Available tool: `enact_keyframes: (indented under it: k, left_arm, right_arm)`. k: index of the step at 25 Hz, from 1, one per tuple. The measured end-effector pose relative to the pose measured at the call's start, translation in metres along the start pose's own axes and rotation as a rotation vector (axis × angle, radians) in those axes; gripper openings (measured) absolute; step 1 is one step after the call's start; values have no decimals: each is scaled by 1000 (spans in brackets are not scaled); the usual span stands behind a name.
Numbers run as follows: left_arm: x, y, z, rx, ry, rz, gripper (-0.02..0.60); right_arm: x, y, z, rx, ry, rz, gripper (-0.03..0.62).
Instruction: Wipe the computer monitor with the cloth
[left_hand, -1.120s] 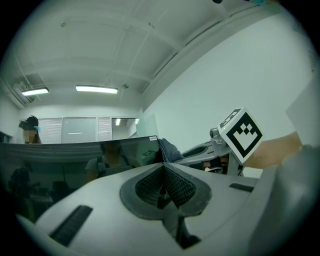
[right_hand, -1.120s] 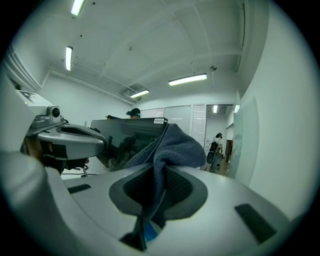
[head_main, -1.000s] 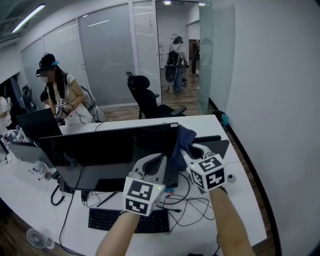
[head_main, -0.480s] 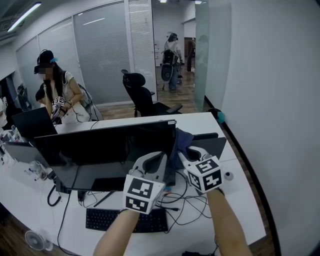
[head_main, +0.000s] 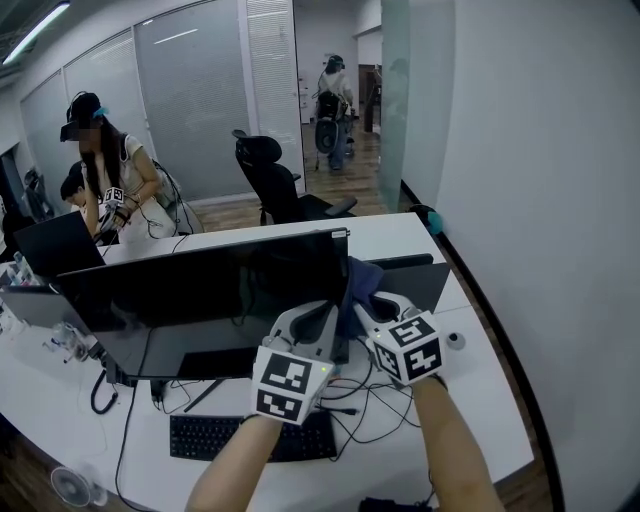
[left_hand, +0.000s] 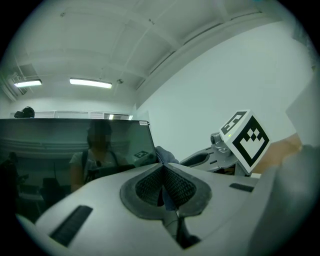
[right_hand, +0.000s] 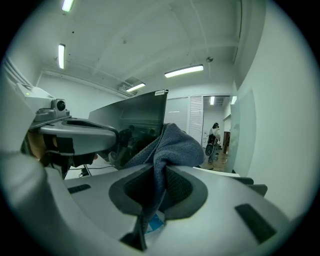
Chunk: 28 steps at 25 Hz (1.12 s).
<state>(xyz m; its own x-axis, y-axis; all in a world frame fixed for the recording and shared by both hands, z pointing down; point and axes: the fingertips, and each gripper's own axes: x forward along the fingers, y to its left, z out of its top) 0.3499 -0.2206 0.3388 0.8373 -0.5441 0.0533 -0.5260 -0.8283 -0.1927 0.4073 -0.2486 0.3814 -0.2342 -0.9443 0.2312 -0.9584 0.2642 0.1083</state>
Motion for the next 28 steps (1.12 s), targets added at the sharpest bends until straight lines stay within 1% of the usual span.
enact_keyframes:
  k: [4, 10, 14, 18, 22, 28]
  left_arm:
    - [2, -4, -5, 3, -12, -18, 8]
    - [8, -4, -17, -11, -6, -26, 8]
    - [8, -4, -24, -35, -13, -28, 8]
    - [7, -5, -32, -63, -16, -29, 8]
    - [4, -3, -43, -84, -9, -30, 8]
    - [-1, 4, -53, -100, 1, -33, 8]
  right_arm:
    - [0, 0, -6, 11, -6, -11, 57]
    - [1, 1, -10, -4, 1, -35, 57]
    - [1, 4, -19, -14, 10, -52, 57]
    - [0, 5, -25, -13, -17, -70, 57]
    - [1, 7, -36, -7, -16, -84, 57]
    - [1, 10, -46, -8, -32, -116, 57]
